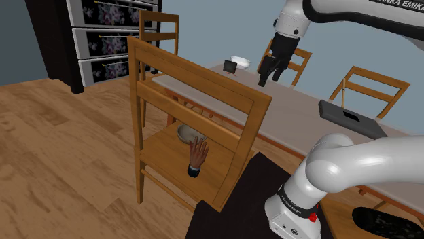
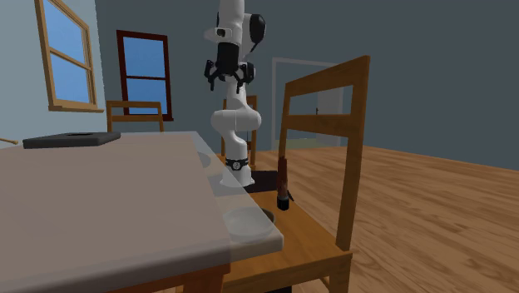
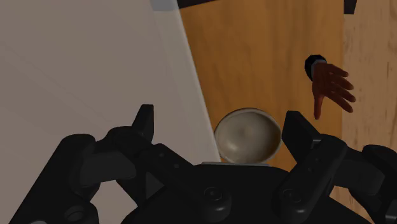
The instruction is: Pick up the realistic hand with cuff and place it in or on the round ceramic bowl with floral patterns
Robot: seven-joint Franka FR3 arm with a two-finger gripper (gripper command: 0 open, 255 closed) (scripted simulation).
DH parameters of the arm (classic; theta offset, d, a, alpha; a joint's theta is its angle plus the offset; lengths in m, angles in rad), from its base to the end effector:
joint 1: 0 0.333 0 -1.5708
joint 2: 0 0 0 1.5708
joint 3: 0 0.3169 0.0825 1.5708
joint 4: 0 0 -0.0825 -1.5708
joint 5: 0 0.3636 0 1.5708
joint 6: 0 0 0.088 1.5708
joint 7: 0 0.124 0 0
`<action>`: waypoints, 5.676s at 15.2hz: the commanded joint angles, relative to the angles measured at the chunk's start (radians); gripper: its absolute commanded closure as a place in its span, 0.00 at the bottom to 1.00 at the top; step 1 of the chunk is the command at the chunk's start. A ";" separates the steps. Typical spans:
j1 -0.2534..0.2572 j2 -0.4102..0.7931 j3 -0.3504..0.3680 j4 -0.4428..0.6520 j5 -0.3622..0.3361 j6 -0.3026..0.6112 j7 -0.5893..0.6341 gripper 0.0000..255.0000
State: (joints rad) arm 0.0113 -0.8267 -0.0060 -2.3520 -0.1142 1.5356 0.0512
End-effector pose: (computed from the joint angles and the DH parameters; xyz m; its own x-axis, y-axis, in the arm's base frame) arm 0.2715 -0.0136 0.5850 0.9987 -0.0477 0.0161 -0.0492 -0.9929 0.1088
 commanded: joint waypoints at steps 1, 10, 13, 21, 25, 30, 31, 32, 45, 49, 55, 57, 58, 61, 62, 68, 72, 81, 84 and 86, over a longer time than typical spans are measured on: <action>0.000 0.000 0.000 0.000 0.000 0.000 0.000 0.00; 0.024 0.151 0.059 -0.134 0.140 0.222 0.165 0.00; 0.036 0.224 0.079 -0.160 0.187 0.304 0.211 0.00; 0.076 0.469 0.130 -0.170 0.318 0.528 0.309 0.00; 0.098 0.612 0.152 -0.144 0.385 0.634 0.343 0.00; 0.115 0.717 0.169 -0.130 0.431 0.722 0.355 0.00; 0.117 0.726 0.171 -0.136 0.434 0.737 0.354 0.00; 0.119 0.735 0.173 -0.141 0.437 0.752 0.352 0.00; 0.126 0.769 0.180 -0.159 0.448 0.805 0.347 1.00; 0.126 0.769 0.180 -0.160 0.448 0.805 0.347 1.00; 0.125 0.746 0.179 -0.153 0.444 0.776 0.354 1.00; 0.124 0.724 0.177 -0.145 0.439 0.747 0.361 1.00; 0.123 0.714 0.177 -0.141 0.437 0.732 0.364 1.00; 0.122 0.684 0.174 -0.126 0.431 0.688 0.374 1.00; 0.121 0.674 0.174 -0.121 0.429 0.674 0.377 1.00; 0.118 0.623 0.169 -0.085 0.419 0.588 0.395 1.00; 0.116 0.593 0.166 -0.057 0.413 0.531 0.407 1.00; 0.072 0.655 0.114 0.088 0.368 0.433 0.359 1.00; 0.044 0.727 0.083 0.182 0.346 0.401 0.317 1.00; 0.027 0.778 0.063 0.250 0.334 0.378 0.290 1.00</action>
State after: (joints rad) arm 0.0477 -0.0885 0.0677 -2.1475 0.2271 1.9218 0.3565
